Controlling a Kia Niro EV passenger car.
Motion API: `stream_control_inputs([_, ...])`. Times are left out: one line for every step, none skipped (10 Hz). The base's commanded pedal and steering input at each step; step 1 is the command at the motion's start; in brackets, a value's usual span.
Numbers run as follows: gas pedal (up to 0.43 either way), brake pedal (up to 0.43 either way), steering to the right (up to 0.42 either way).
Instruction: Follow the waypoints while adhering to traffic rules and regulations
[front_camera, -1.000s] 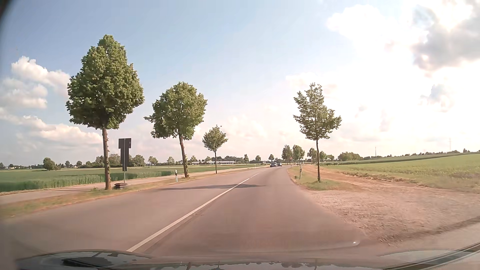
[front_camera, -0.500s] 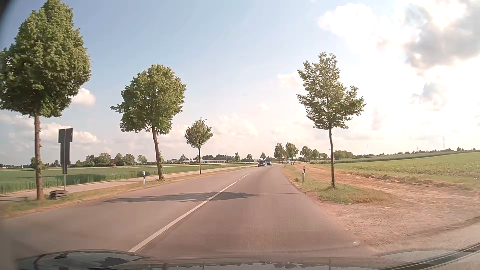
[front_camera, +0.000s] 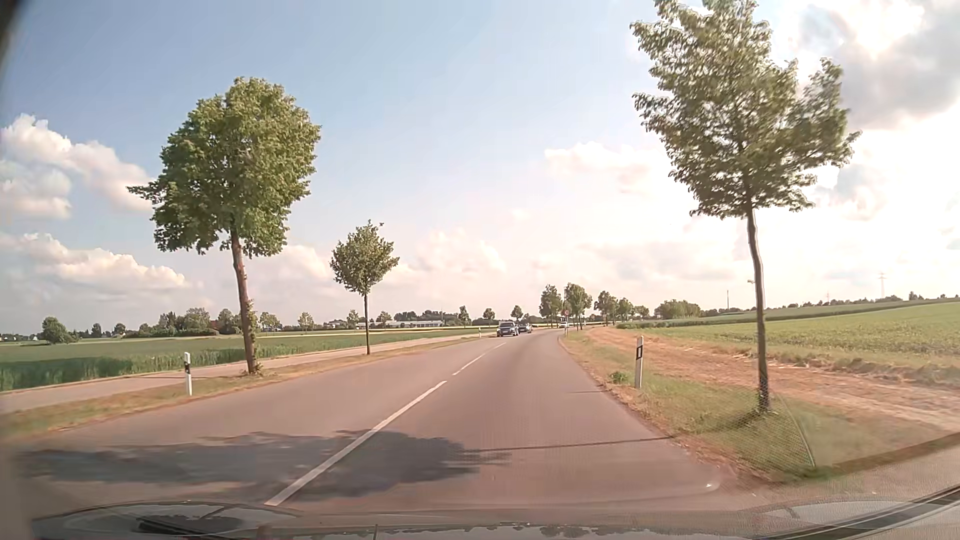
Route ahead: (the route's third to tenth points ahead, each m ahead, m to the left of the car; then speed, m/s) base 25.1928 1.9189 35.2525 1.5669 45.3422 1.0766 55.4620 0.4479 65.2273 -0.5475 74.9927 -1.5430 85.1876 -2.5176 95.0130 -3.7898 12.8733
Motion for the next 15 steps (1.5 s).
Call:
stream_control_inputs([0.421,0.012,0.019])
stream_control_inputs([0.409,0.012,0.019])
stream_control_inputs([0.409,0.012,0.017])
stream_control_inputs([0.409,0.012,0.014])
stream_control_inputs([0.398,0.012,0.009])
stream_control_inputs([0.350,0.012,0.007])
stream_control_inputs([0.319,0.012,0.006])
stream_control_inputs([0.319,0.012,0.006])
stream_control_inputs([0.319,0.012,0.005])
stream_control_inputs([0.319,0.012,0.005])
stream_control_inputs([0.319,0.012,0.005])
stream_control_inputs([0.319,0.012,0.005])
stream_control_inputs([0.319,0.012,0.004])
stream_control_inputs([0.319,0.012,0.003])
stream_control_inputs([0.319,0.012,0.003])
